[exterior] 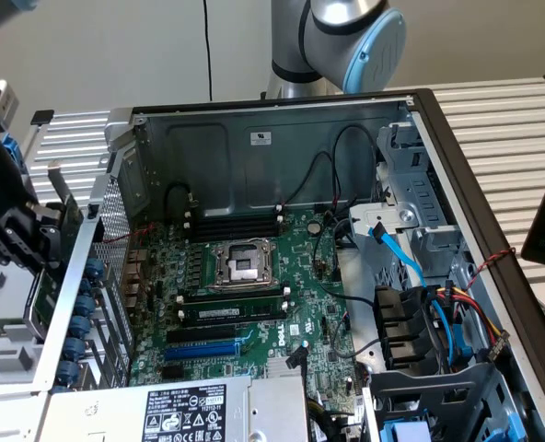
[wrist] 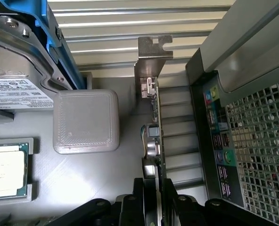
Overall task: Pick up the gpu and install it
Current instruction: 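Pick up the gpu and move the gpu toward the slot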
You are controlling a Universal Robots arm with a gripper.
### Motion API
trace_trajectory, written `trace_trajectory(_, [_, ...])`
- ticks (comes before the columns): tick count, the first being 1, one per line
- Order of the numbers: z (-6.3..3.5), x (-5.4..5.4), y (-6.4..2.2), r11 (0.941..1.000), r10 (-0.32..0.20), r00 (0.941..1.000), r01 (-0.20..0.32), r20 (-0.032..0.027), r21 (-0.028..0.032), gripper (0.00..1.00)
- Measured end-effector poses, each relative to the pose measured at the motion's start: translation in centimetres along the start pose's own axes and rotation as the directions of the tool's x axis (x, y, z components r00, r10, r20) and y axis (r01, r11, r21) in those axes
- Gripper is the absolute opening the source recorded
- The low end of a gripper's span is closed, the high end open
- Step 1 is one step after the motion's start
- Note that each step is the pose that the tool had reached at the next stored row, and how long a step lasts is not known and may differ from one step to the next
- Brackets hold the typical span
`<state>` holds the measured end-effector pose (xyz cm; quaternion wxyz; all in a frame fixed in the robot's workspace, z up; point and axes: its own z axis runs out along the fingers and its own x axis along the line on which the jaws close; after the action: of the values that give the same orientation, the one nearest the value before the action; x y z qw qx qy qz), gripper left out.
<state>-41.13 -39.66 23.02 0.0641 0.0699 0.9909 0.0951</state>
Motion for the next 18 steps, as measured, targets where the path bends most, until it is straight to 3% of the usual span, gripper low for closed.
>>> trace_trajectory(4, [0.00, 0.0, -0.01, 0.9999, 0.005, 1.0000, -0.005, -0.0050, 0.0093, 0.28])
trace_trajectory(7, [0.01, 0.0, -0.01, 0.9998, 0.009, 1.0000, -0.009, -0.0041, 0.0170, 0.27])
trace_trajectory(12, [-0.13, 0.0, 0.03, 0.9998, 0.011, 0.9999, -0.011, -0.0059, 0.0188, 0.27])
trace_trajectory(18, [-1.20, -0.1, 0.24, 0.9998, 0.011, 0.9999, -0.011, -0.0066, 0.0188, 0.27])
